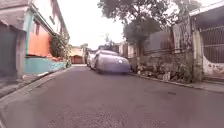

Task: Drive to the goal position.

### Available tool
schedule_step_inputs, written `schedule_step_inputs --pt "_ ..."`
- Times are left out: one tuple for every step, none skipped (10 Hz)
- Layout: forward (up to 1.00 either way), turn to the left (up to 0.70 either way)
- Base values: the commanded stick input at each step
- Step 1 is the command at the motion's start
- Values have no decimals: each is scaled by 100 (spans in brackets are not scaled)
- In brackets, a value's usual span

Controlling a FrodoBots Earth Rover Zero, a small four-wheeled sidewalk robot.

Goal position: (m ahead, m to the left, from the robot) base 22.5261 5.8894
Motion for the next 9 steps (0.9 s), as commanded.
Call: schedule_step_inputs --pt "70 0" --pt "70 0" --pt "70 0" --pt "70 0" --pt "70 0" --pt "70 0" --pt "70 0" --pt "70 0" --pt "70 0"
